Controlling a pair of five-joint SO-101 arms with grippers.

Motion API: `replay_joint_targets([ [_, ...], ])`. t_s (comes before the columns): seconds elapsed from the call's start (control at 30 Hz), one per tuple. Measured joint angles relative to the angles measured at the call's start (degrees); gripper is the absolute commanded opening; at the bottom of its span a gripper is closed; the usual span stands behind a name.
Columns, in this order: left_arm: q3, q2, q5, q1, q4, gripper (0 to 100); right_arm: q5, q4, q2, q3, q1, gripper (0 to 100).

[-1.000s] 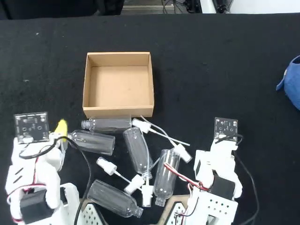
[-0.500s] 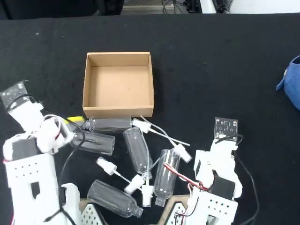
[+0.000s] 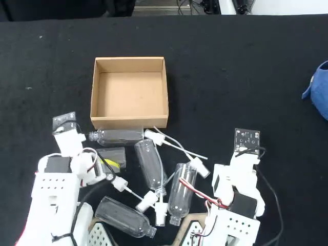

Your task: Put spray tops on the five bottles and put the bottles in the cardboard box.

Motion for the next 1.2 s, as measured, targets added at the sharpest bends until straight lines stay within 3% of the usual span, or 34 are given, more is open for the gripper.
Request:
replay_joint_targets([
  [0.2,2.20,-2.20,5.27,0.26,-5.45,25,0.00,0.00,0.00,0.00,0.00,1.5],
  [0.4,-6.86,-4.22,7.03,0.62,6.59,25,0.00,0.00,0.00,0.00,0.00,1.5],
  [0.5,-8.62,-4.22,7.21,0.62,7.65,25,0.00,0.00,0.00,0.00,0.00,1.5],
  [0.8,-3.25,-1.49,17.93,0.79,-5.45,25,0.00,0.00,0.00,0.00,0.00,1.5],
  [1.2,-1.49,3.34,21.71,0.88,-8.88,24,0.00,0.00,0.00,0.00,0.00,1.5],
])
